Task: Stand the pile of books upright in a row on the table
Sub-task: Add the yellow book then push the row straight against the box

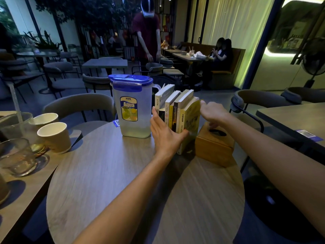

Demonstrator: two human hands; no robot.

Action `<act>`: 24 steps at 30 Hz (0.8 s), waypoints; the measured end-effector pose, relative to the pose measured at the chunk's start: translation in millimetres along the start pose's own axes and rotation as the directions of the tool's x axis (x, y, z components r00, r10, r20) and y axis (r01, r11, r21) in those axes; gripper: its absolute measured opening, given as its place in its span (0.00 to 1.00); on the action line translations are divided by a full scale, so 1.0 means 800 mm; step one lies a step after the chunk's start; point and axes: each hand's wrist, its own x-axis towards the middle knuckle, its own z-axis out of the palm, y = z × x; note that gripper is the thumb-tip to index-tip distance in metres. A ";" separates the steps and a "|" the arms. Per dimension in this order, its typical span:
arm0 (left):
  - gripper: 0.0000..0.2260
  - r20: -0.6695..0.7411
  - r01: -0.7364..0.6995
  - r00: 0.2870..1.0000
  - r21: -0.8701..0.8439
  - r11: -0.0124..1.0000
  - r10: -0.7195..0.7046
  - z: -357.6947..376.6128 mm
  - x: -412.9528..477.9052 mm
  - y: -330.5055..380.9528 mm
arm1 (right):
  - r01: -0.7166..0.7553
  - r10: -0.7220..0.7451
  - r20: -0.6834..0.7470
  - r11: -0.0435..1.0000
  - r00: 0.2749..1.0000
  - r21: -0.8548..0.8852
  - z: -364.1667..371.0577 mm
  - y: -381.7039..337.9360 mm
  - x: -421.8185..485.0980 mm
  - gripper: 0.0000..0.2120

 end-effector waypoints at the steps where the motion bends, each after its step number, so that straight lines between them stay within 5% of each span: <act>1: 0.60 0.001 0.000 1.000 0.002 1.000 0.000 0.000 -0.001 0.000 | -0.001 0.001 0.012 0.999 1.000 -0.044 -0.003 0.004 0.000 0.22; 5: 0.60 -0.002 -0.005 1.000 0.010 1.000 0.005 0.000 -0.002 0.000 | 0.051 -0.031 0.070 0.949 0.997 -0.310 -0.004 0.014 0.000 0.04; 8: 0.60 -0.010 -0.008 1.000 0.011 1.000 0.008 0.000 -0.002 -0.001 | 0.104 -0.071 0.107 0.936 0.992 -0.337 0.004 0.016 0.000 0.04; 24: 0.60 0.044 -0.021 0.999 -0.085 0.996 0.025 -0.016 0.001 -0.013 | 0.194 -0.191 0.140 0.981 0.972 -0.010 0.035 0.014 -0.004 0.06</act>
